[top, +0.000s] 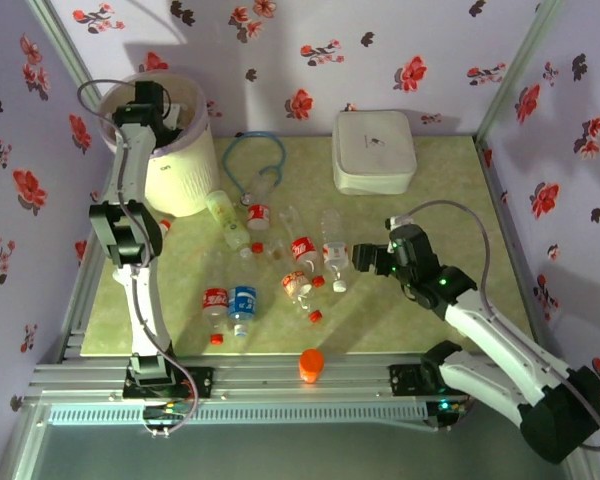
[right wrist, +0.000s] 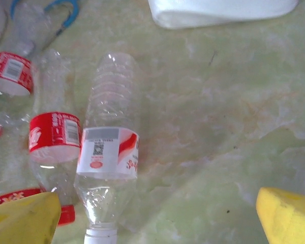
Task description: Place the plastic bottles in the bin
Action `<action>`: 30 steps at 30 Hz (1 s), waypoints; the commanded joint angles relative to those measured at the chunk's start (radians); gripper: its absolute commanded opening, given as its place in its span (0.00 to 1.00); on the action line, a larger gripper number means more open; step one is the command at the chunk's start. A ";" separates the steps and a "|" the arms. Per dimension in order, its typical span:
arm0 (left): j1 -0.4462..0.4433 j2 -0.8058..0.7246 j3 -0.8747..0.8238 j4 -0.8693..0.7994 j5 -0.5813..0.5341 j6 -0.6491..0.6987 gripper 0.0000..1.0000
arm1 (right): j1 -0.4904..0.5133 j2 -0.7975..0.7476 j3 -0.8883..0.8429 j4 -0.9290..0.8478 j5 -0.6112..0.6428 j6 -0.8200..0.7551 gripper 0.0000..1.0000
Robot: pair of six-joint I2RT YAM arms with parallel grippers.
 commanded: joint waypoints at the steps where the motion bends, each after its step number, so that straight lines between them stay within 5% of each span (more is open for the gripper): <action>1: 0.008 0.018 -0.046 0.022 0.022 -0.002 0.69 | 0.003 0.063 0.007 0.004 -0.035 0.045 0.99; 6: 0.009 -0.032 -0.055 0.029 0.005 0.013 1.00 | 0.035 0.180 0.026 0.034 -0.078 0.070 0.95; 21: 0.008 -0.303 -0.098 0.054 -0.094 0.036 1.00 | 0.127 0.523 0.158 0.112 -0.098 0.045 0.92; 30: 0.006 -0.531 -0.293 0.125 -0.097 0.019 1.00 | 0.125 0.652 0.213 0.115 -0.096 0.063 0.78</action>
